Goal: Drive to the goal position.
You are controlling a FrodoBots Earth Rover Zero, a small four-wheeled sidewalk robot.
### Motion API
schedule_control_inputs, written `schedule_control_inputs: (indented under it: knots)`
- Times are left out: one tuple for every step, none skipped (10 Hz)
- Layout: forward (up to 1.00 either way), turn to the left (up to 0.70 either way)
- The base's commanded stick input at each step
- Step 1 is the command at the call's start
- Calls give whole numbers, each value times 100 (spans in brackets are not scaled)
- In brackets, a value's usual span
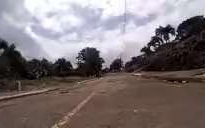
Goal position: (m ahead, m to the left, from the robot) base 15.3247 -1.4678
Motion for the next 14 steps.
schedule_control_inputs:
  knots:
    - [64,0]
    - [85,0]
    - [85,0]
    - [85,0]
    - [85,0]
    - [85,0]
    - [85,0]
    - [85,0]
    - [70,0]
    - [0,0]
    - [0,0]
    - [0,0]
    - [0,0]
    - [0,0]
